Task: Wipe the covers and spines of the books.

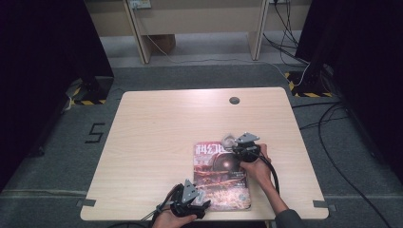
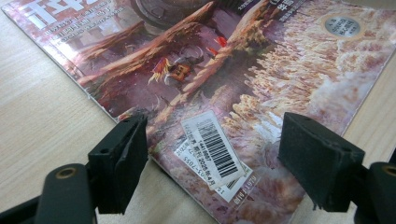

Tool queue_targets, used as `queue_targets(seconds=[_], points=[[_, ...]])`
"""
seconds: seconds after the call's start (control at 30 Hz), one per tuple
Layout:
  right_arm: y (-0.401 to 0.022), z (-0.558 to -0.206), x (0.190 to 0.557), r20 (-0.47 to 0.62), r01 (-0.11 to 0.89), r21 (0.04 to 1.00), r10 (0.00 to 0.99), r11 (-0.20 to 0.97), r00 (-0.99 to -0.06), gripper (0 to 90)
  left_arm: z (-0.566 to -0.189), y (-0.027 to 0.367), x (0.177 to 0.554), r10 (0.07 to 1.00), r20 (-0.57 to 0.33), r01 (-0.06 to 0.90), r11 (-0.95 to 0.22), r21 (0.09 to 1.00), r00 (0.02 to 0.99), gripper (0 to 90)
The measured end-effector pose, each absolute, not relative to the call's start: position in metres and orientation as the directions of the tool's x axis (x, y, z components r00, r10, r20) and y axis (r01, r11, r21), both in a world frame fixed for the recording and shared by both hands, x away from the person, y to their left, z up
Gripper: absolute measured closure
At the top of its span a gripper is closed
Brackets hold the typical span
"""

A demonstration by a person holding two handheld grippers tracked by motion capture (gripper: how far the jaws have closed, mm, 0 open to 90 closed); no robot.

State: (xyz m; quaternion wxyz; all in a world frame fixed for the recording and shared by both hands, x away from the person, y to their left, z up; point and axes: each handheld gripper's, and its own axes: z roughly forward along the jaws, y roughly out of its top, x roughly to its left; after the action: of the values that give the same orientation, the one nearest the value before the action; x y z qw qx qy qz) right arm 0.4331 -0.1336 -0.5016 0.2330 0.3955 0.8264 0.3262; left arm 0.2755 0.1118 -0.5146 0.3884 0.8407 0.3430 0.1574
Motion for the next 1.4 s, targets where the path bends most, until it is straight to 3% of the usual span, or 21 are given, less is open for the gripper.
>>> queue_targets(seconds=[0.23, 0.5, 0.8, 1.03, 1.23, 1.4], points=[[-0.124, -0.502, 0.422, -0.092, 0.482, 0.725, 0.763, 0.491, -0.64, 70.7, -0.515, 0.112, 0.276, 0.698, -0.002, 0.453, -0.463, 0.762, 0.716, 23.2], [-0.143, -0.506, 0.447, -0.113, 0.507, 0.758, 0.848, 0.41, -0.517, 68.7, -0.515, 0.112, 0.276, 0.697, -0.002, 0.453, -0.463, 0.762, 0.717, 23.1], [-0.141, -0.506, 0.451, -0.144, 0.505, 0.754, 0.856, 0.42, -0.496, 70.3, -0.515, 0.112, 0.275, 0.697, -0.002, 0.453, -0.463, 0.762, 0.717, 23.2], [-0.127, -0.507, 0.44, -0.031, 0.514, 0.758, 0.81, 0.4, -0.585, 70.3, -0.515, 0.112, 0.275, 0.695, 0.003, 0.449, -0.468, 0.762, 0.719, 23.2], [-0.1, -0.506, 0.427, -0.044, 0.466, 0.752, 0.741, 0.467, -0.67, 70.0, -0.515, 0.112, 0.275, 0.695, 0.001, 0.449, -0.466, 0.762, 0.719, 23.2], [-0.098, -0.507, 0.426, -0.05, 0.457, 0.755, 0.737, 0.47, -0.674, 65.3, -0.515, 0.113, 0.276, 0.693, -0.006, 0.451, -0.463, 0.763, 0.721, 22.9]])
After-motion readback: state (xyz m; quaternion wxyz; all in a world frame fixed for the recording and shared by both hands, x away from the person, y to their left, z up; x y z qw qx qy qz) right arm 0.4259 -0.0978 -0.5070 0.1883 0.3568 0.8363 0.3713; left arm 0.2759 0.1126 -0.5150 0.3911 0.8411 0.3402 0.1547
